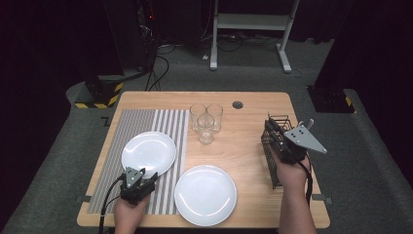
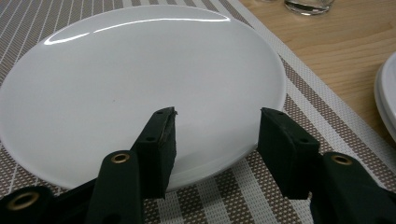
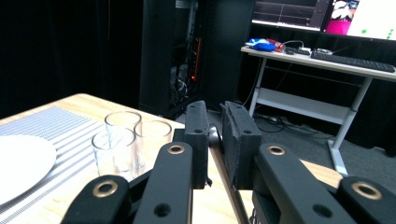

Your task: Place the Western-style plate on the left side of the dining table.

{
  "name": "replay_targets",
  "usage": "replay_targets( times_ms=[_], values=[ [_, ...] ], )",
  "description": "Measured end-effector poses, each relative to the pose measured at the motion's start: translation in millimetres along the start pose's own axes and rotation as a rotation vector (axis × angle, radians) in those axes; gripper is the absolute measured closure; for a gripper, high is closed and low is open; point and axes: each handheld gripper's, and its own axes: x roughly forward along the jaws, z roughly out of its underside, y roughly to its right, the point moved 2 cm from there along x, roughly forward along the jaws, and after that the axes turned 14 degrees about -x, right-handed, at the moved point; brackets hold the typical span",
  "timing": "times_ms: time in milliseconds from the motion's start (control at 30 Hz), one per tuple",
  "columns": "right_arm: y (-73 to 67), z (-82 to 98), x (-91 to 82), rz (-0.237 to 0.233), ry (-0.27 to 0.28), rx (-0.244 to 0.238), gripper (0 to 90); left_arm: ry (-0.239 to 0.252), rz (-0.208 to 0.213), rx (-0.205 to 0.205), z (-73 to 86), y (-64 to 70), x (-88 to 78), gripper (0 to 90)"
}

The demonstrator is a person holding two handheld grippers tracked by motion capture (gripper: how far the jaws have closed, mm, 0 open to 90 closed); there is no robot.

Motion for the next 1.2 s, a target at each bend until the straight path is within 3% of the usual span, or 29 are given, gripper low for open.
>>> replay_targets(
  times_ms=[700, 967, 1200],
  values=[
    [18.8, 2.0, -18.5, 0.006, 0.063, 0.091, 81.5, -0.007, 0.002, -0.001, 0.1, 0.0, 0.3, 46.7],
    [22.9, 3.7, -22.6, 0.020, 0.075, 0.111, 82.3, -0.010, 0.003, 0.004, 0.3, 0.1, 0.2, 46.8],
    [23.3, 5.0, -24.2, 0.032, 0.073, 0.099, 81.8, -0.010, 0.004, 0.003, 0.3, 0.2, 0.1, 46.7]
  ],
)
